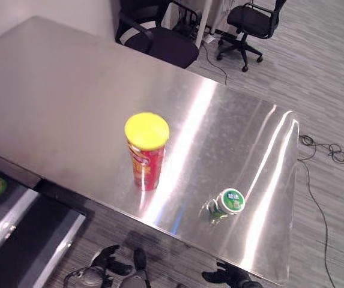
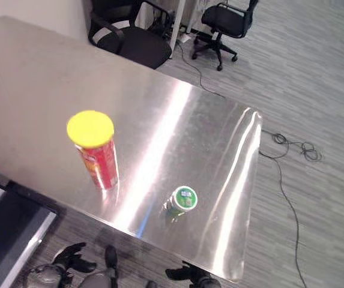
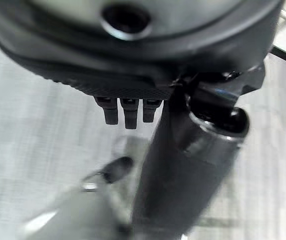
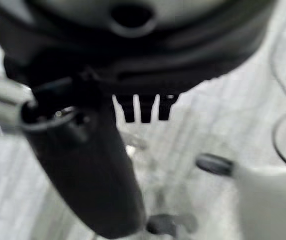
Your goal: Put the goods on the table back onto the shelves and tidy them up.
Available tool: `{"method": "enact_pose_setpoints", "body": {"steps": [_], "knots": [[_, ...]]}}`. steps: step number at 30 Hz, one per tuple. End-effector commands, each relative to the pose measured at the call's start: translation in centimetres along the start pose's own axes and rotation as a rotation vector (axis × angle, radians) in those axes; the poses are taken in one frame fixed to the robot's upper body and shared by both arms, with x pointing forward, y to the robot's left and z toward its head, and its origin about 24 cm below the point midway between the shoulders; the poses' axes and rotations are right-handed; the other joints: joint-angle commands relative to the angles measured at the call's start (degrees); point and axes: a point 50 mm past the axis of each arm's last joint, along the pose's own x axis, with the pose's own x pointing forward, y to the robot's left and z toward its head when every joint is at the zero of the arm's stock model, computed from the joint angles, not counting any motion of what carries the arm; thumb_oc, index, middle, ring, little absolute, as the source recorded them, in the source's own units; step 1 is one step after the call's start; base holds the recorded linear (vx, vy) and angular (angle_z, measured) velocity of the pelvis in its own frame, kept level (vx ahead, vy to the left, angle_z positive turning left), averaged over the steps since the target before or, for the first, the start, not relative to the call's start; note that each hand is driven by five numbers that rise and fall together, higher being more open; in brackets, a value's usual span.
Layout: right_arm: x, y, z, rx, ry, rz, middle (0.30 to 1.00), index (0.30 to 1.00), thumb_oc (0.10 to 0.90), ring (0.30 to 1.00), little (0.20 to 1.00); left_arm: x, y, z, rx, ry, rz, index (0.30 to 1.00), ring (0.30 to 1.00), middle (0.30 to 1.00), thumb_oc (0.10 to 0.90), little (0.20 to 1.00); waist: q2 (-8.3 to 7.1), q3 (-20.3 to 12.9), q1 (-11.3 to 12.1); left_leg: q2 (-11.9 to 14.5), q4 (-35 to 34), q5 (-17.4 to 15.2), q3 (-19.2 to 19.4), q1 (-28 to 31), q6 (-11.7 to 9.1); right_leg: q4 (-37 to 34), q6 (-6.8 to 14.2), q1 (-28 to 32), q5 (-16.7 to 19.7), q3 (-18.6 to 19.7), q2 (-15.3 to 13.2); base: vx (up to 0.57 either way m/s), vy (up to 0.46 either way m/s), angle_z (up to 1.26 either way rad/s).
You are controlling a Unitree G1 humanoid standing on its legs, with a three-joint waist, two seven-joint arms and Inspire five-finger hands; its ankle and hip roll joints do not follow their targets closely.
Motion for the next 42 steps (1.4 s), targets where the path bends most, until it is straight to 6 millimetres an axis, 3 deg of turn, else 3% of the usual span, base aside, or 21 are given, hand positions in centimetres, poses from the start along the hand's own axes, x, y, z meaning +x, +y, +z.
{"method": "enact_pose_setpoints", "body": {"steps": [1,4,5,7,9,15,18,21,25,29,33,34,35,36,37,40,42], "knots": [[-0.9,-3.2,-1.1,0.022,0.009,-0.097,0.900,0.900,0.800,0.900,0.900,0.3,-2.5,1.6,-0.069,-0.051,-0.066,0.900,0.900,0.900,0.800,0.900,1.58,0.2,0.3,0.6,0.1,0.1,-2.2,-3.4,-2.6,6.4,2.5,-1.5,-1.2,0.3,-0.5,-0.24,0.022,0.31],[-1.0,-3.5,-2.4,0.006,0.083,-0.111,0.900,0.900,0.800,0.900,0.900,0.3,-3.1,1.9,-0.074,-0.047,-0.080,0.900,0.900,0.900,0.800,0.900,1.25,0.5,-1.0,1.3,4.9,-3.1,-3.1,-2.8,-3.2,5.9,2.8,-3.1,1.1,-2.0,-2.8,-0.19,0.068,0.34],[-1.3,-3.8,-3.4,-0.007,0.131,-0.122,0.900,0.900,0.800,0.900,0.900,0.4,-3.5,2.3,-0.023,-0.062,-0.095,0.900,0.900,0.900,0.800,0.900,1.13,-0.1,-1.7,1.5,6.9,-5.6,-4.0,-1.1,-3.2,5.7,2.8,-3.4,1.9,-2.9,-4.0,-0.10,0.126,0.32],[-1.4,-3.9,-3.7,-0.016,0.144,-0.126,0.900,0.900,0.800,0.900,0.900,0.3,-3.8,2.3,0.014,-0.067,-0.107,0.900,0.900,0.900,0.800,0.900,1.22,-0.4,-2.2,1.9,7.8,-6.7,-4.9,0.0,-3.5,5.7,2.9,-3.7,2.1,-3.3,-4.7,-0.04,0.096,0.25],[-1.6,-4.4,-4.0,-0.019,0.158,-0.135,0.900,0.900,0.800,0.900,0.900,0.3,-4.3,2.1,0.071,-0.056,-0.127,0.900,0.900,0.900,0.800,0.900,1.80,-0.9,-3.7,4.1,8.7,-8.2,-6.1,3.8,-4.2,6.1,3.0,-4.6,2.3,-4.0,-6.3,-0.04,0.169,0.25],[-1.8,-5.2,-4.2,0.035,0.165,-0.176,0.900,0.900,0.800,0.900,0.900,0.0,-4.4,0.7,0.104,-0.006,-0.136,0.900,0.900,0.900,0.800,0.900,3.63,-2.6,-5.5,8.7,5.6,-6.4,-8.4,8.6,-7.1,5.2,4.7,-4.9,3.7,-4.1,-9.0,0.04,0.288,0.02],[-1.7,-5.2,-4.0,0.031,0.162,-0.180,0.900,0.900,0.800,0.900,0.900,-0.1,-5.3,0.8,0.201,-0.018,-0.174,0.900,0.900,0.900,0.800,0.900,5.06,-3.4,-6.0,8.5,-0.5,-7.4,-6.7,12.0,-7.7,3.8,6.2,-4.7,4.7,-4.4,-10.0,0.03,0.284,0.02],[-1.4,-4.9,-3.2,0.085,0.129,-0.193,0.900,0.900,0.800,0.900,0.900,0.0,-5.5,1.1,0.316,-0.041,-0.214,0.900,0.900,0.900,0.800,0.900,5.80,-3.8,-7.2,4.9,-3.3,-8.7,-5.2,12.1,-7.4,2.3,8.6,-7.3,9.5,-2.8,-13.0,-0.03,0.407,0.02],[-1.3,-4.6,-3.6,0.094,0.155,-0.197,0.900,0.900,0.800,0.900,0.900,0.2,-4.4,1.6,0.280,-0.049,-0.171,0.900,0.900,0.900,0.800,0.900,5.55,-2.9,-7.0,2.3,-3.3,-10.2,-4.1,11.9,-6.0,1.3,9.9,-9.4,13.0,-1.3,-14.9,-0.04,0.206,-0.28],[-1.5,-4.5,-4.3,0.120,0.177,-0.205,0.900,0.900,0.800,0.900,0.900,0.3,-3.6,1.2,0.238,-0.019,-0.141,0.900,0.900,0.900,0.800,0.900,4.49,-2.9,-7.4,1.4,-3.3,-11.1,-2.8,12.6,-5.4,0.5,10.9,-10.1,15.2,0.0,-15.3,-0.01,0.101,-0.32],[-2.8,-6.4,-6.0,0.221,0.195,-0.297,0.900,0.900,0.800,0.900,0.900,0.2,-3.0,0.7,0.217,0.000,-0.121,0.900,0.900,0.900,0.800,0.900,2.71,-2.9,-8.8,1.5,-3.3,-11.9,-0.4,14.3,-5.2,0.3,11.5,-10.9,16.6,1.9,-14.7,0.04,0.013,-0.42],[-3.9,-8.1,-7.1,0.284,0.198,-0.370,0.900,0.900,0.800,0.900,0.900,0.2,-3.1,0.6,0.227,-0.002,-0.131,0.900,0.900,0.900,0.800,0.900,2.05,-3.0,-9.7,1.8,-3.3,-12.3,0.6,15.4,-5.3,0.2,11.9,-10.9,16.5,2.5,-14.2,0.02,-0.013,-0.35],[-3.9,-8.1,-7.1,0.284,0.198,-0.369,0.900,0.900,0.800,0.900,0.900,0.2,-3.0,0.6,0.227,-0.002,-0.131,0.900,0.900,0.900,0.800,0.900,1.97,-3.2,-9.6,1.8,-3.3,-12.1,0.6,15.1,-5.3,0.2,11.8,-11.2,16.7,2.6,-14.2,0.04,-0.020,-0.36],[-4.7,-9.3,-7.7,0.318,0.200,-0.420,0.900,0.900,0.800,0.900,0.900,0.2,-3.2,0.6,0.237,-0.006,-0.141,0.900,0.900,0.900,0.800,0.900,1.65,-3.3,-10.2,1.9,-3.3,-12.3,1.1,15.6,-5.3,0.1,11.9,-11.2,16.7,2.9,-13.9,0.06,-0.023,-0.34],[-6.6,-11.9,-8.9,0.378,0.194,-0.531,0.900,0.900,0.800,0.900,0.900,0.1,-3.5,0.5,0.290,-0.013,-0.167,0.900,0.900,0.900,0.800,0.900,1.35,-3.6,-11.3,2.3,-3.3,-12.8,1.8,16.7,-5.5,-0.1,12.2,-11.0,16.5,3.3,-13.5,0.09,-0.026,-0.31],[-9.7,-16.8,-8.1,0.448,0.049,-0.747,0.900,0.900,0.800,0.900,0.900,0.0,-3.8,0.7,0.349,-0.037,-0.195,0.900,0.900,0.900,0.800,0.900,1.32,-4.3,-12.9,2.7,-3.3,-13.5,2.4,17.7,-5.7,-0.2,12.5,-11.2,16.1,3.9,-13.0,0.08,-0.011,-0.27],[-11.8,-19.9,-5.8,0.416,-0.095,-0.875,0.900,0.900,0.800,0.900,0.900,0.0,-3.7,0.4,0.345,-0.030,-0.200,0.900,0.900,0.900,0.800,0.900,1.51,-4.6,-13.7,2.9,-3.3,-13.8,2.5,18.1,-5.8,-0.2,12.6,-11.3,16.1,4.1,-12.8,0.06,-0.006,-0.25]]}}
